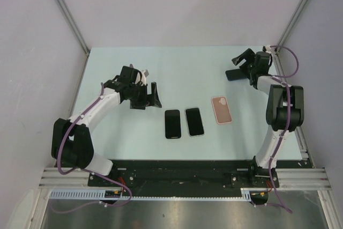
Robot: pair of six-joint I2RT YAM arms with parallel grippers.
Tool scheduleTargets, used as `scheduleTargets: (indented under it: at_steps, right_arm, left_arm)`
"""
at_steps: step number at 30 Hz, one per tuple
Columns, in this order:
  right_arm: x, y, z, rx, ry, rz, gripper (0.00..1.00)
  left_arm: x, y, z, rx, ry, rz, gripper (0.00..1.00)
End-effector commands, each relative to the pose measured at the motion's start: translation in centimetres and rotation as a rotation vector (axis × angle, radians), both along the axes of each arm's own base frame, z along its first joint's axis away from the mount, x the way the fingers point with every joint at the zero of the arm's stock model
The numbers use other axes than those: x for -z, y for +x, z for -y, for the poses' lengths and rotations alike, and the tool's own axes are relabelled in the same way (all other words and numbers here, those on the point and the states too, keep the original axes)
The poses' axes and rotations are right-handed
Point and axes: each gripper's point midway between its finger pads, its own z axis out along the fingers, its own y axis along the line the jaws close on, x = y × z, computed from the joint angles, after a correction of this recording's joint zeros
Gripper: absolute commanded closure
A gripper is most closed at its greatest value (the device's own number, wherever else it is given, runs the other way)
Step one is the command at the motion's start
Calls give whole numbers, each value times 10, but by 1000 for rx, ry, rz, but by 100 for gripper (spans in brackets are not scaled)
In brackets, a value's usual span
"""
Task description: Put the phone into the phone case
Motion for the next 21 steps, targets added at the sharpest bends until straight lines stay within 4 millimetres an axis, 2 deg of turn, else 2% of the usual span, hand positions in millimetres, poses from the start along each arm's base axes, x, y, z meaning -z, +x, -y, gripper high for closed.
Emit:
scheduleTargets:
  at_steps: [1,2,3,4,5,6,7,8,9,10,11,13,15,21]
  right_arm:
    - [-22,43,15,-20,-175,137,12]
    - [-37,55,17,-21,-196,170,12]
    - [-23,61,18,-38,-228,148,12]
    - [-19,65,17,-45,-251,131,12]
    - [-32,77,17,-44,-277,154,11]
    - [-4,79,21,-51,-313,69,11]
    - [2,83,20,-60,-327,35,11]
    - [-17,99,20,-59,-342,58,11]
    - [20,93,19,-85,-343,-63,11]
    - [26,96,19,-100,-353,-84,11]
    - [13,106,17,-101,-357,-64,12]
    - [27,107,15,-108,-365,-95,12]
    - [28,109,12,-103,-368,-87,12]
    - [46,104,2,-114,-369,-140,14]
  left_arm:
    - [-21,3,5,33,-51,85,4]
    - [-21,3,6,35,-54,86,4]
    - [-21,4,5,34,-51,88,4]
    - [-20,4,5,32,-50,87,4]
    - [-20,4,5,32,-49,89,3]
    - [-19,4,5,34,-49,85,3]
    - [-20,4,5,32,-51,86,4]
    - [-20,5,5,32,-50,90,4]
    - [-20,5,5,30,-48,91,4]
    - [-19,5,4,27,-45,90,4]
    - [-18,5,4,27,-42,88,4]
    - [-17,5,4,28,-40,87,4]
    - [-18,6,4,26,-41,87,4]
    - [-16,6,5,28,-46,78,4]
